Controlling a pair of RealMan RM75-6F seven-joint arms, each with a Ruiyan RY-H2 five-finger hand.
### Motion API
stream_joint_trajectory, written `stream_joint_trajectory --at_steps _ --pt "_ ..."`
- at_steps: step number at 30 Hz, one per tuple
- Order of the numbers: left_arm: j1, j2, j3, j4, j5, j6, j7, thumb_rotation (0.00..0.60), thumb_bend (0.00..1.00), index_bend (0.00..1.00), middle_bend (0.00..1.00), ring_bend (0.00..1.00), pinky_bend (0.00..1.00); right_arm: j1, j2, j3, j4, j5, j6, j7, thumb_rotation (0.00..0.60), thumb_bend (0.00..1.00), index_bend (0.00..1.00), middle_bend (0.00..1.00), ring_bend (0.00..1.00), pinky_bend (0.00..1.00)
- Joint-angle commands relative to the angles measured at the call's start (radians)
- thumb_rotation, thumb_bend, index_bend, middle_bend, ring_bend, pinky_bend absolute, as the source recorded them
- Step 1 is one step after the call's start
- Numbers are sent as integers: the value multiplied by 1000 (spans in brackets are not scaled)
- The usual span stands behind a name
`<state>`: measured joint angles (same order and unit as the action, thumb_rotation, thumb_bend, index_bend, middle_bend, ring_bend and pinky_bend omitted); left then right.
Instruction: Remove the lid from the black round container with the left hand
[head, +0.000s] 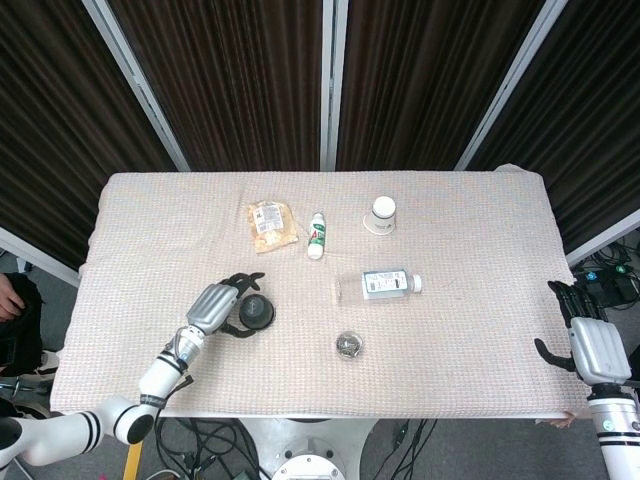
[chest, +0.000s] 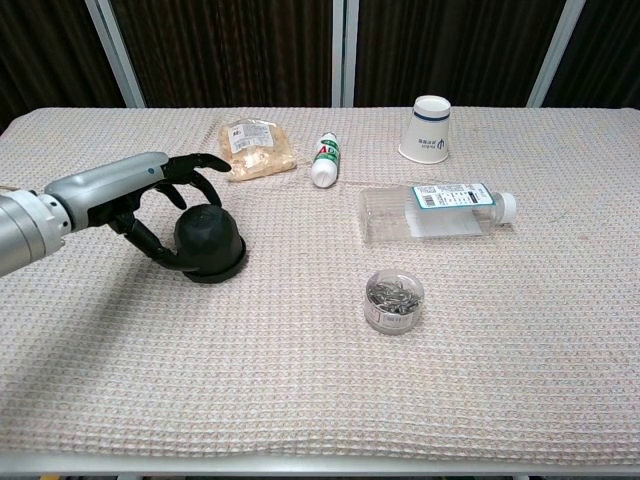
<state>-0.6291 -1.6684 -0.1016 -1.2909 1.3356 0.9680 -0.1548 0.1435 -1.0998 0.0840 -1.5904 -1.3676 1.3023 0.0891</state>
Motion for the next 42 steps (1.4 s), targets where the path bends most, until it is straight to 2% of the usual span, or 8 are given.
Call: stream_joint_trajectory --at_steps 1,11,23,32,37,42 --pt "1 -5 -6 0 -6 4 7 600 103 126 336 195 308 0 -1 0 2 1 -1 0 600 206 45 62 0 9" --pt "3 -6 -26 -30 -12 17 12 600 152 153 412 262 370 0 -4 0 10 5 -5 6 600 206 46 62 0 8" --pt "8 71 -88 -106 -21 85 48 600 162 156 414 264 373 0 -3 0 7 0 -2 7 600 206 45 62 0 9" --pt "7 52 -103 38 -103 28 26 600 164 158 413 265 376 3 -3 0 -6 -3 0 -12 600 206 45 62 0 9" --pt "9 34 -92 107 -107 0 -10 600 152 149 336 229 348 3 -1 0 -11 0 -1 -17 600 205 45 62 0 9" --pt "14 57 -86 88 -75 16 -29 600 111 137 249 179 311 3 1 1 -16 -1 2 -19 600 206 45 62 0 9"
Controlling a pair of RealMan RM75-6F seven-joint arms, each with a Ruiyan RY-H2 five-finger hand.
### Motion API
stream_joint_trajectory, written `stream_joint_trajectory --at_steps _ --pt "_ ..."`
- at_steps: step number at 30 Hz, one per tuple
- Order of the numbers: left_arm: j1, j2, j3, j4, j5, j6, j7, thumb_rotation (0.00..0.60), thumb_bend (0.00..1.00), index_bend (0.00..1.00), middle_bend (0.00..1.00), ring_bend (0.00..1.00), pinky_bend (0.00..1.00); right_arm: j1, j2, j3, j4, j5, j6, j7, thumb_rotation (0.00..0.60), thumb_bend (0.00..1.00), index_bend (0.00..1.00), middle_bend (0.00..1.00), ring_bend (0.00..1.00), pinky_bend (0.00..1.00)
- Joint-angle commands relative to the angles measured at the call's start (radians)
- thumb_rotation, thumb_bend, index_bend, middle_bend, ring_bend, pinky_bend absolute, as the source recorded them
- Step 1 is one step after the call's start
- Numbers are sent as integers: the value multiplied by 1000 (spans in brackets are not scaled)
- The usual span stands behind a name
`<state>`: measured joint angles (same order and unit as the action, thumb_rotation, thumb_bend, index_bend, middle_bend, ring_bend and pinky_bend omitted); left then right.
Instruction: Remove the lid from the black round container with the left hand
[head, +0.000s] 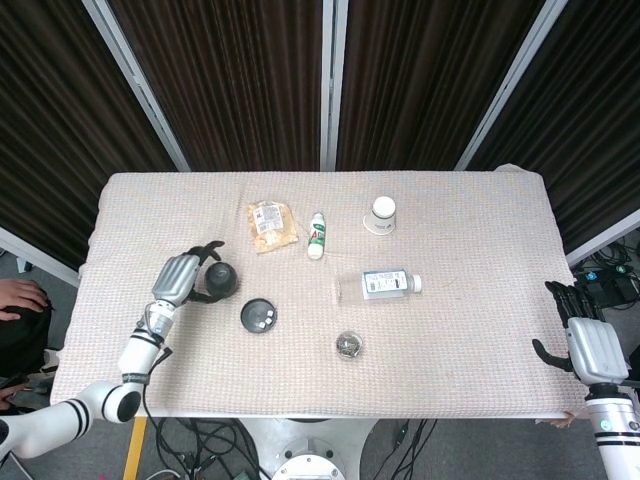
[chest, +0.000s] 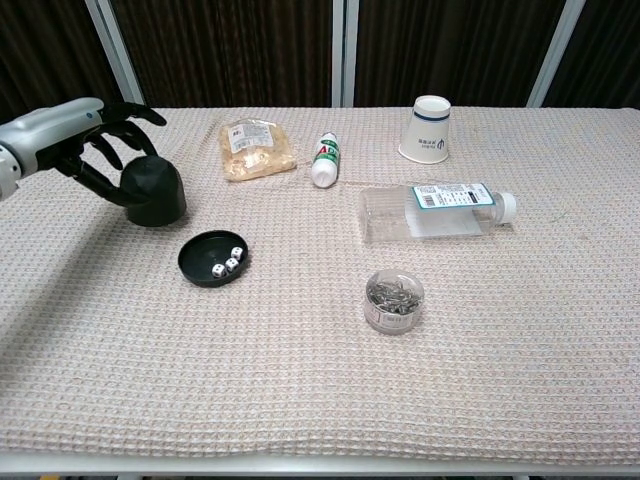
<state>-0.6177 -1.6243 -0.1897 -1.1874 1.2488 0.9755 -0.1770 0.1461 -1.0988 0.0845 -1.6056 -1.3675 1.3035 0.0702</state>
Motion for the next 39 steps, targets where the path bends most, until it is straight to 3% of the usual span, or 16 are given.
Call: stream_joint_trajectory --at_steps 1,8,12,18,24,29,39 --pt "3 22 1 -26 17 12 -6 600 102 134 234 163 294 0 1 1 -1 -1 1 0 600 206 45 62 0 9" --pt "8 151 0 -162 -4 -5 74 600 95 128 190 108 225 1 -1 -1 -1 -5 0 4 600 206 45 62 0 9" --pt "53 238 0 -257 -22 97 224 600 95 129 190 108 222 -1 -1 -1 1 -12 8 10 600 205 46 62 0 9" --pt "158 336 42 -363 -36 262 415 600 86 129 190 108 222 1 1 5 8 -10 11 23 600 206 45 62 0 8" --pt "262 323 100 -328 -1 398 447 600 47 140 190 108 208 0 -7 0 15 -30 21 30 600 206 46 63 0 8" --pt "345 323 147 -322 6 438 377 600 38 150 190 108 195 -5 -8 -1 10 -37 35 30 600 206 45 63 0 8" --pt "444 358 188 -349 57 533 402 600 36 156 190 108 189 -11 -32 -1 12 -49 62 6 600 206 45 62 0 8"
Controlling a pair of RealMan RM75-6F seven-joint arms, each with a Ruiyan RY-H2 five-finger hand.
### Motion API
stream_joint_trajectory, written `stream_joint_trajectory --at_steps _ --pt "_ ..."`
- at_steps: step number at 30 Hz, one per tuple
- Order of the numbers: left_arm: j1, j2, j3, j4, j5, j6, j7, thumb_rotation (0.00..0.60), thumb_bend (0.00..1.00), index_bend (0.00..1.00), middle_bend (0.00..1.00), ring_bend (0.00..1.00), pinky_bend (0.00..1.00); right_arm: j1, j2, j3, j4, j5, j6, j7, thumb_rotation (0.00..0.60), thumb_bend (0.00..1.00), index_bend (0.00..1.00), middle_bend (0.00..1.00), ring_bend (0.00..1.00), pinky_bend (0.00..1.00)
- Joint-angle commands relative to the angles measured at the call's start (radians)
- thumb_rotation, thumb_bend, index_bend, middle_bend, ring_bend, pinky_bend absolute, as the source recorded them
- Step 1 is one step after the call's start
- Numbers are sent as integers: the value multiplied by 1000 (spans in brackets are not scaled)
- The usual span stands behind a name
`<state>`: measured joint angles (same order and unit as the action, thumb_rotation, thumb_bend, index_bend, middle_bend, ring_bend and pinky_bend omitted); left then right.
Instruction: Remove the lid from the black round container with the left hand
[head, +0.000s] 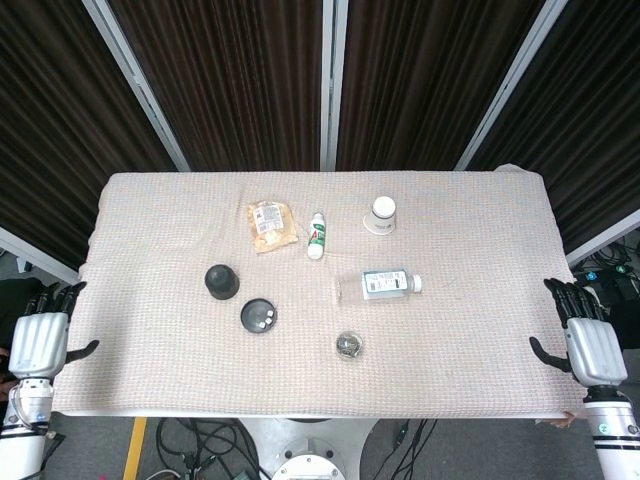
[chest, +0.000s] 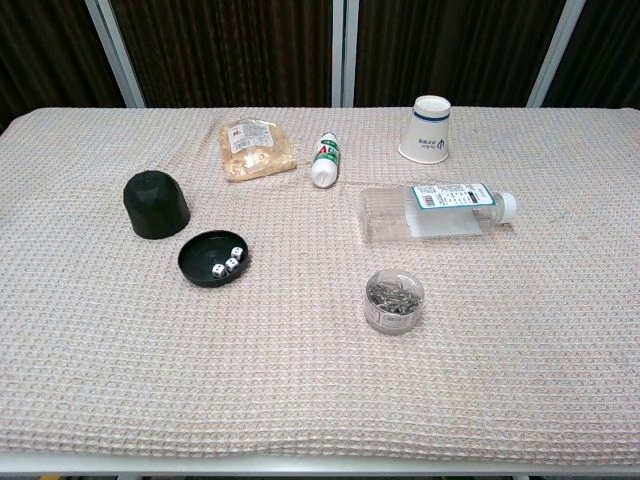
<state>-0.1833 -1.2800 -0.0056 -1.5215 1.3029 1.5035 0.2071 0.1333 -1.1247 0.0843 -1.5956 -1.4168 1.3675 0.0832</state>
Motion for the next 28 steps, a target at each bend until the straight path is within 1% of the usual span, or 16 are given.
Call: stream_joint_trajectory --at_steps 1,12,28 --pt "13 18 2 -22 2 5 22 600 36 156 190 108 189 3 -9 -2 4 0 -4 -11 600 206 45 62 0 8" --pt "33 3 -18 -14 20 -1 1 600 36 157 190 108 188 -5 -6 -3 18 0 5 -8 600 198 45 62 0 8" --pt "45 14 -31 -20 30 -38 -14 600 36 157 190 108 168 -1 -9 -3 10 7 -5 -29 600 202 45 62 0 8"
